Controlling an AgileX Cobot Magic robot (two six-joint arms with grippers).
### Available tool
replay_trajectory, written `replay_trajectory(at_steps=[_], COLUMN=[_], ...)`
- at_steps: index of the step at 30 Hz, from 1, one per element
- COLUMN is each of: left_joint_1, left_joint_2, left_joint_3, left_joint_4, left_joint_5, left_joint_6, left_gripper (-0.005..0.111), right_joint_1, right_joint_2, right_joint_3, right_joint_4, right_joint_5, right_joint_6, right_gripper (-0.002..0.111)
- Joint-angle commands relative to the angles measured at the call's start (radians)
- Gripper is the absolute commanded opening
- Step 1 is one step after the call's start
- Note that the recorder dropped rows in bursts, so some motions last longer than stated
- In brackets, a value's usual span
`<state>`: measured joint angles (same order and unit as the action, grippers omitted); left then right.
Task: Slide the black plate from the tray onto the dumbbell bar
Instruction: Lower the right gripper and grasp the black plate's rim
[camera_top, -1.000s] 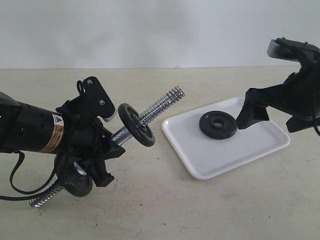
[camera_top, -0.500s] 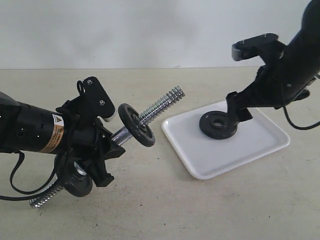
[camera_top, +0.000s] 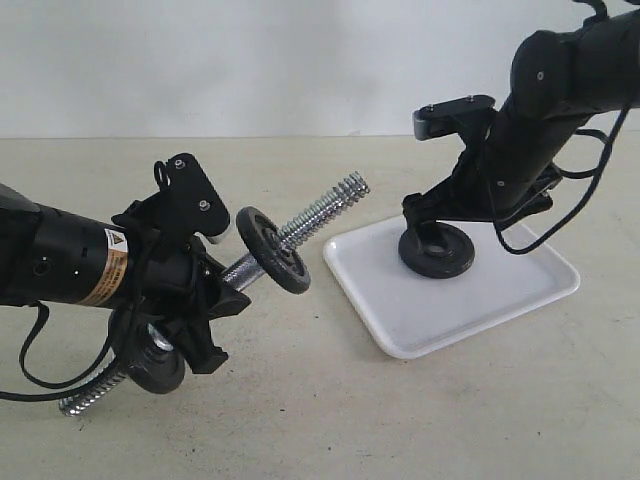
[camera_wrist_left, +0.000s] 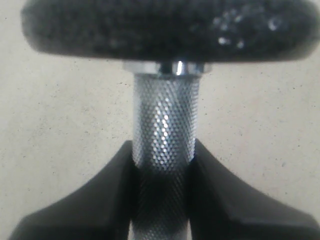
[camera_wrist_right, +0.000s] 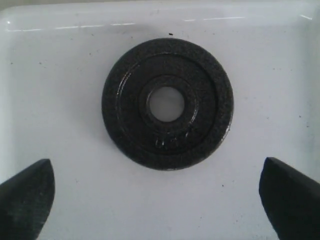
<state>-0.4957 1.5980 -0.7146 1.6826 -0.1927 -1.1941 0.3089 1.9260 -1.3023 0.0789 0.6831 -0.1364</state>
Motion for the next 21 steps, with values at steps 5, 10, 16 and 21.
replay_trajectory(at_steps=[5, 10, 16, 21], left_joint_1=[-0.003, -0.003, -0.003, -0.003], left_joint_2=[-0.057, -0.057, -0.057, -0.057], left_joint_3=[-0.035, -0.035, -0.035, -0.035], left_joint_4=[-0.025, -0.023, -0.023, -0.023], left_joint_5=[-0.016, -0.016, -0.016, -0.016], left_joint_6=[-0.005, -0.005, -0.005, -0.005], left_gripper=[0.004, 0.004, 0.004, 0.004], right_joint_1=[0.003, 0.003, 0.003, 0.003], right_joint_2=[0.1, 0.125, 0.131, 0.181], right_joint_3=[-0.027, -0.027, -0.028, -0.131], right_joint_4=[-0.009, -0.009, -0.009, -0.009], right_joint_5=[-0.063, -0.095, -0.13, -0.017], right_joint_6=[0.008, 0.008, 0.023, 0.059], right_gripper=[0.105, 0.105, 0.105, 0.105])
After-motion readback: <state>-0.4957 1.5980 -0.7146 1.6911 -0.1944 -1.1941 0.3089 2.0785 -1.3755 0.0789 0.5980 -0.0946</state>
